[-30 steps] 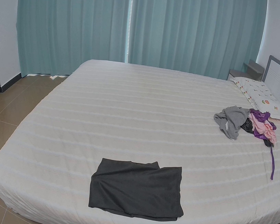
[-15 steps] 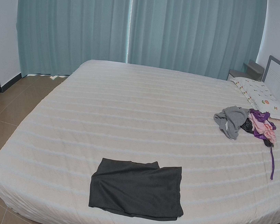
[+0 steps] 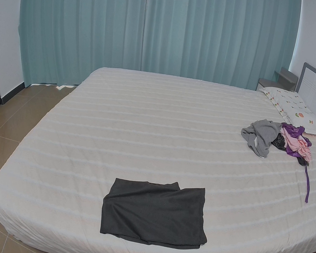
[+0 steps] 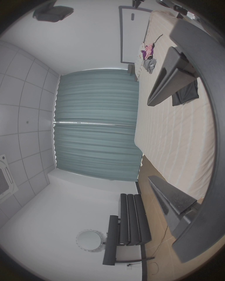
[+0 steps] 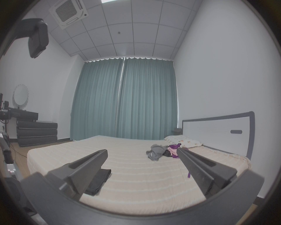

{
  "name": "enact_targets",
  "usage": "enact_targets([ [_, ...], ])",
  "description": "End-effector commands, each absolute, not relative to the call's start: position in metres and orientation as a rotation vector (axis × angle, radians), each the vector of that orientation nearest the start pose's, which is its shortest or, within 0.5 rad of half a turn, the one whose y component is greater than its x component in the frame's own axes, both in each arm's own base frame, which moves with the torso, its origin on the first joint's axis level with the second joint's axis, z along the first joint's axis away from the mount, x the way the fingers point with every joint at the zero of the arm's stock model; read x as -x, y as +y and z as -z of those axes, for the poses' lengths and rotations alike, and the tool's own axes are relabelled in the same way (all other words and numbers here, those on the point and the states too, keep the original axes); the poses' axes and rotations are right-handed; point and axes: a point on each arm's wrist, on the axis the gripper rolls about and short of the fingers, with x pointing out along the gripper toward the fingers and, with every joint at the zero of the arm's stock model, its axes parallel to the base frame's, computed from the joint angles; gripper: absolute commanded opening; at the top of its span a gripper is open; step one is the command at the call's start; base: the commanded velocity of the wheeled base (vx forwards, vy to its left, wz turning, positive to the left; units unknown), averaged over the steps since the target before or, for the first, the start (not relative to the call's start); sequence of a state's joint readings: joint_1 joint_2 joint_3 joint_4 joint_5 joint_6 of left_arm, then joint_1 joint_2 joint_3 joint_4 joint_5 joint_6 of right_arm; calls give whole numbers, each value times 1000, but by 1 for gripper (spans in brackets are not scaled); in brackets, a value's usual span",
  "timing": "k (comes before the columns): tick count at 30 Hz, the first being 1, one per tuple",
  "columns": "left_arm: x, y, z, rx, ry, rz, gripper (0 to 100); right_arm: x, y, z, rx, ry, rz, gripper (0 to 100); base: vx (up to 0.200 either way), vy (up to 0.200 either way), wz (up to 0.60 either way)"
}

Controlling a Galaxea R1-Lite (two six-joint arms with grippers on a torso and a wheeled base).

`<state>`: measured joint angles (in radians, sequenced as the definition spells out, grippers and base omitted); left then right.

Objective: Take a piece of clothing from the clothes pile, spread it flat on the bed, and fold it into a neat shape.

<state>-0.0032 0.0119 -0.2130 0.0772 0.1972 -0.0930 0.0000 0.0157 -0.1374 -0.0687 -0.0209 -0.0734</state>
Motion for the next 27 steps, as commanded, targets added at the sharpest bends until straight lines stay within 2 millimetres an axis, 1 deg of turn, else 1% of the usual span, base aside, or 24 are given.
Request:
enact_targets([
  [1, 23, 3, -88, -23, -113, -126, 100, 23, 0, -83, 122, -72, 27, 100, 0, 0, 0],
  [2, 23, 3, -88, -25, -107, -121, 100, 23, 0, -82, 114, -66, 24, 100, 0, 0, 0],
  [4, 23, 2, -84, -39, -68, -66, 100, 23, 0, -82, 41, -60, 6, 100, 0, 0, 0],
  [7, 22, 0, -82, -38, -58, 3, 100, 24, 0, -82, 26, -43, 10, 100, 0, 0, 0],
  [9, 22, 0, -82, -42, -59, 19, 100, 23, 0, -76, 26, 14, 6, 100, 0, 0, 0],
  [12, 22, -1, -82, -29, -51, 56, 100, 23, 0, -76, 26, 18, 6, 100, 0, 0, 0],
  [15, 22, -1, -82, -4, -49, 51, 100, 23, 0, -75, 23, 15, 6, 100, 0, 0, 0],
  [19, 22, 1, -78, 33, -22, -50, 100, 23, 0, -75, 23, 17, 6, 100, 0, 0, 0],
  [27, 22, 0, -76, 0, 5, 12, 100, 23, 0, -75, 17, 2, 5, 100, 0, 0, 0],
])
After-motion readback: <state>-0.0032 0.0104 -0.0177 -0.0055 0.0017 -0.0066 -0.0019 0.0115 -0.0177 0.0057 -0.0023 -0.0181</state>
